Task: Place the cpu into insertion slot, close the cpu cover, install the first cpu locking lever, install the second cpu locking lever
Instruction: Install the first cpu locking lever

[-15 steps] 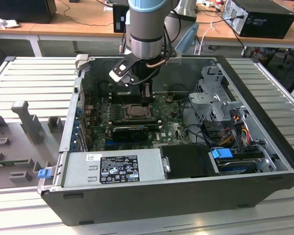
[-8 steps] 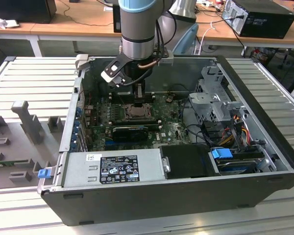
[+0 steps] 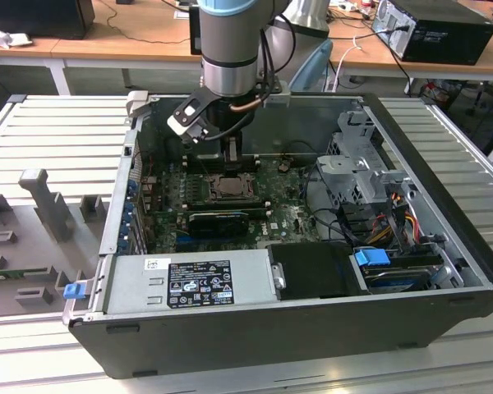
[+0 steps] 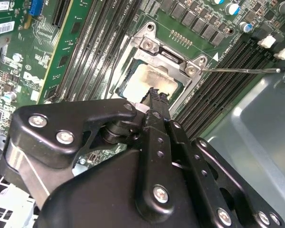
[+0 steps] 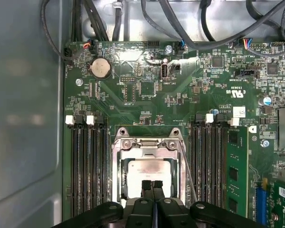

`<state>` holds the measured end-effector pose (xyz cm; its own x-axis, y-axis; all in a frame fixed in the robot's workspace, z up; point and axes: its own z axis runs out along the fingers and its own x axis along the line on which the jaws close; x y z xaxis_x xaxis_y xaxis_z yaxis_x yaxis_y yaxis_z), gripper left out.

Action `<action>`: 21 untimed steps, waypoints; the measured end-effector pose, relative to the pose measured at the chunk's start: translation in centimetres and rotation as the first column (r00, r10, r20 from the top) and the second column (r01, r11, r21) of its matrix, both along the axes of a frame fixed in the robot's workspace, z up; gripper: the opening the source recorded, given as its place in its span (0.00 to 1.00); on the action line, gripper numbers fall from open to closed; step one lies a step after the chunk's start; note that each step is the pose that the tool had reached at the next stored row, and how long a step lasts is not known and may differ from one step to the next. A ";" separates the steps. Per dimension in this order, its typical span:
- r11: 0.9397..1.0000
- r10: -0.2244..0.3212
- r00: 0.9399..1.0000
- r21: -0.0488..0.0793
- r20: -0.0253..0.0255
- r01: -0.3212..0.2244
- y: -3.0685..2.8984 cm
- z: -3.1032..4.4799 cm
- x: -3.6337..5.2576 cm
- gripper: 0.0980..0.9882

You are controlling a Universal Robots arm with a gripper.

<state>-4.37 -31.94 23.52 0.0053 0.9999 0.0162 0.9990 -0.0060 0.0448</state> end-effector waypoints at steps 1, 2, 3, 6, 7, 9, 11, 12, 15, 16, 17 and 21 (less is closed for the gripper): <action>1.000 0.000 1.000 0.000 0.000 0.000 0.00 0.14 0.00 0.01; 1.000 0.000 1.000 0.000 0.000 0.000 0.00 0.27 0.00 0.01; 1.000 0.000 1.000 0.000 0.000 0.000 0.00 0.35 0.00 0.01; 1.000 0.000 1.000 0.000 0.000 0.000 0.00 0.57 0.00 0.01; 1.000 0.000 1.000 0.000 0.000 0.000 0.00 0.68 0.00 0.01; 1.000 0.000 1.000 0.000 0.000 0.000 0.00 0.86 0.00 0.01; 1.000 0.000 1.000 0.000 0.000 0.000 0.00 1.03 0.00 0.01; 1.000 0.000 1.000 0.000 0.000 0.000 0.00 1.08 0.00 0.01; 1.000 0.000 1.000 0.000 0.000 0.000 0.00 1.23 0.00 0.01; 1.000 0.000 1.000 0.000 0.000 0.000 0.00 1.27 0.00 0.01; 1.000 0.000 1.000 0.000 0.000 0.000 0.00 1.35 0.00 0.01; 1.000 0.000 1.000 0.000 0.000 0.000 0.00 1.59 0.00 0.01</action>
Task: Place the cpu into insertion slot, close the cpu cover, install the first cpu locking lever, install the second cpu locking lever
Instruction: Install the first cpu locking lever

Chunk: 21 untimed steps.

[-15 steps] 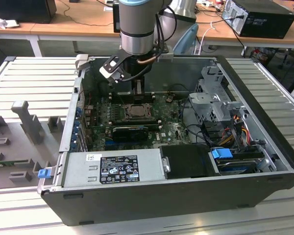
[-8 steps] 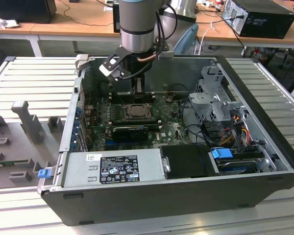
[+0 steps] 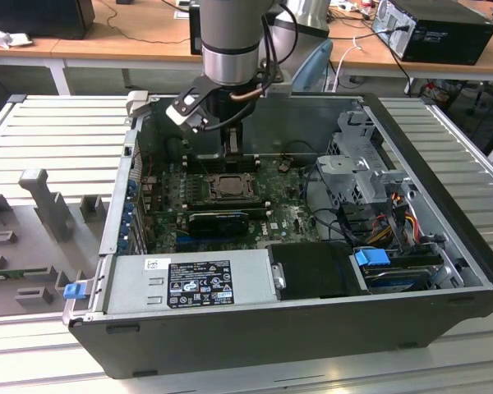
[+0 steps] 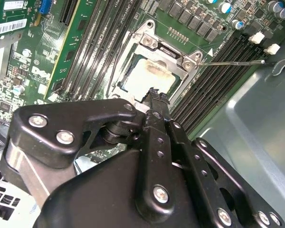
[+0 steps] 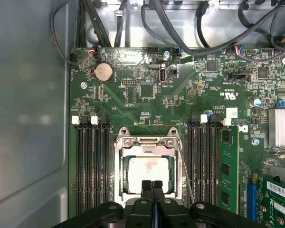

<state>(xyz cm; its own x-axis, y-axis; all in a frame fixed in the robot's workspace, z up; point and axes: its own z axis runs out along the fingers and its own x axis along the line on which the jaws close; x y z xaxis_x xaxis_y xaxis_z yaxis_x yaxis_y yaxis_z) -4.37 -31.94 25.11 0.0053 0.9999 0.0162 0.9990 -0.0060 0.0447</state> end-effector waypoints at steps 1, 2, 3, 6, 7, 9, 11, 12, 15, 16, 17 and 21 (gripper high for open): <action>1.000 0.000 1.000 0.000 0.000 0.000 0.00 0.07 0.00 0.01; 1.000 0.000 1.000 0.000 0.000 0.000 0.00 0.13 0.00 0.01; 1.000 0.000 1.000 0.000 0.000 0.000 0.00 0.26 0.00 0.01; 1.000 0.000 1.000 0.000 0.000 0.000 0.00 0.65 0.00 0.01; 1.000 0.000 1.000 0.000 0.000 0.000 0.00 0.83 0.00 0.01; 1.000 0.000 1.000 0.000 0.000 0.000 0.00 1.16 0.00 0.01; 1.000 0.000 1.000 0.000 0.000 0.000 0.00 1.76 0.00 0.01; 1.000 0.000 1.000 0.000 0.000 0.000 0.00 1.82 0.00 0.01; 0.999 0.040 0.999 0.000 0.000 -0.040 0.00 1.82 0.00 0.01; 0.998 0.057 0.998 0.000 0.000 -0.057 0.00 1.82 0.00 0.01; 0.995 0.096 0.995 0.000 0.000 -0.096 0.00 1.82 0.00 0.01; 0.980 0.197 0.980 0.000 -0.001 -0.197 0.00 1.77 0.00 0.01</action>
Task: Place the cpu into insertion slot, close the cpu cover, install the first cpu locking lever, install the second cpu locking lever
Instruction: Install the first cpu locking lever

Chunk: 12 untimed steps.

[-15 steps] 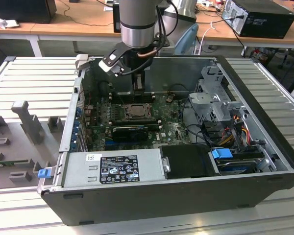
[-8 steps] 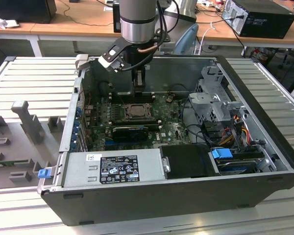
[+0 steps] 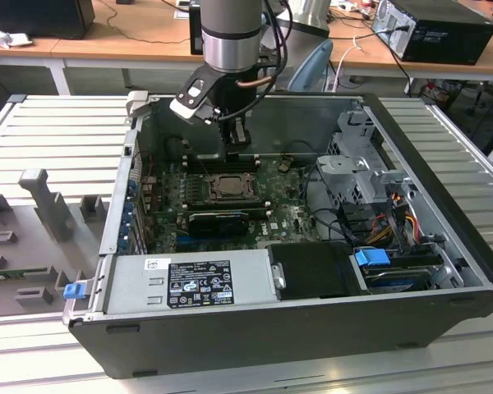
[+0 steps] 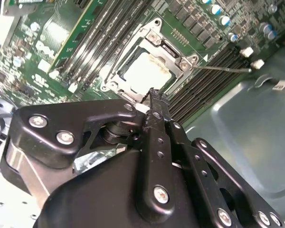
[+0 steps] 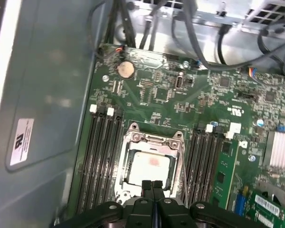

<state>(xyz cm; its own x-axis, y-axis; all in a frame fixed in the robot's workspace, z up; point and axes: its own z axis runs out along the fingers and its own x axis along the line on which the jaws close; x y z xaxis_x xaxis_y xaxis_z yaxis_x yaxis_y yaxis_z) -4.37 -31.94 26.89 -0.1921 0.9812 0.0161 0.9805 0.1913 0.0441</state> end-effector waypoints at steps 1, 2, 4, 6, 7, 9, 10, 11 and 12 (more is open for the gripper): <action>1.000 0.010 1.000 0.000 0.000 -0.010 0.00 -0.02 0.00 0.01; 1.000 0.019 1.000 0.000 0.000 -0.019 0.00 -0.04 0.00 0.01; 0.997 0.071 0.997 0.000 -0.001 -0.071 0.01 -0.06 0.00 0.01; 0.995 0.102 0.995 0.000 -0.001 -0.102 0.00 -0.06 0.00 0.01; 0.994 0.113 0.994 0.000 -0.001 -0.113 0.00 -0.06 0.00 0.01; 0.989 0.147 0.989 0.000 -0.001 -0.147 0.00 -0.06 0.00 0.01; 0.986 0.166 0.986 0.000 -0.001 -0.166 0.00 -0.06 0.00 0.01; 0.981 0.194 0.981 0.000 -0.001 -0.194 0.00 -0.06 0.00 0.01; 0.978 0.210 0.978 0.000 -0.001 -0.210 0.00 -0.06 0.00 0.01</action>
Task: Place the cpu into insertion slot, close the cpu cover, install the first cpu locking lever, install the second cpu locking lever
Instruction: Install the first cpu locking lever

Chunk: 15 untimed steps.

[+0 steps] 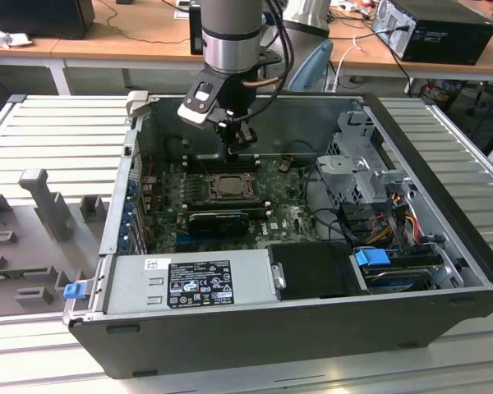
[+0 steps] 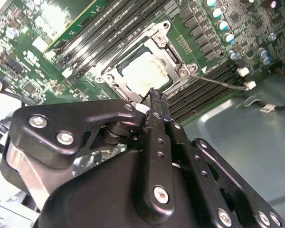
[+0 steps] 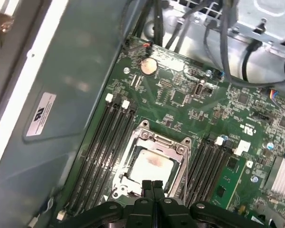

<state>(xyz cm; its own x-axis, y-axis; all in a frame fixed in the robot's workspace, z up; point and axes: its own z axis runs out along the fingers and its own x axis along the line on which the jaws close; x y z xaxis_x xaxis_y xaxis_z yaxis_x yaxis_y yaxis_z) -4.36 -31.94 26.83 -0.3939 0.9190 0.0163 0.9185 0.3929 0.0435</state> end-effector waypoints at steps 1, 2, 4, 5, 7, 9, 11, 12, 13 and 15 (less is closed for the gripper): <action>1.000 0.014 1.000 0.000 0.000 -0.014 0.00 0.00 0.00 0.01; 0.999 0.036 0.999 0.000 0.000 -0.036 0.00 0.00 0.00 0.01; 0.998 0.068 0.998 0.000 0.000 -0.068 0.00 0.00 0.00 0.01; 0.996 0.090 0.996 0.000 0.000 -0.090 0.00 0.00 0.00 0.01; 0.990 0.140 0.990 0.000 0.000 -0.140 0.00 0.00 0.00 0.01; 0.977 0.212 0.977 0.000 0.000 -0.212 0.00 0.00 0.00 0.01; 0.968 0.253 0.968 0.000 0.000 -0.253 0.00 0.00 0.00 0.01; 0.964 0.266 0.964 0.000 0.000 -0.266 0.00 0.00 0.00 0.01; 0.957 0.290 0.957 0.000 0.000 -0.290 0.00 0.00 0.00 0.01; 0.946 0.325 0.946 0.000 0.000 -0.325 0.00 0.00 0.00 0.01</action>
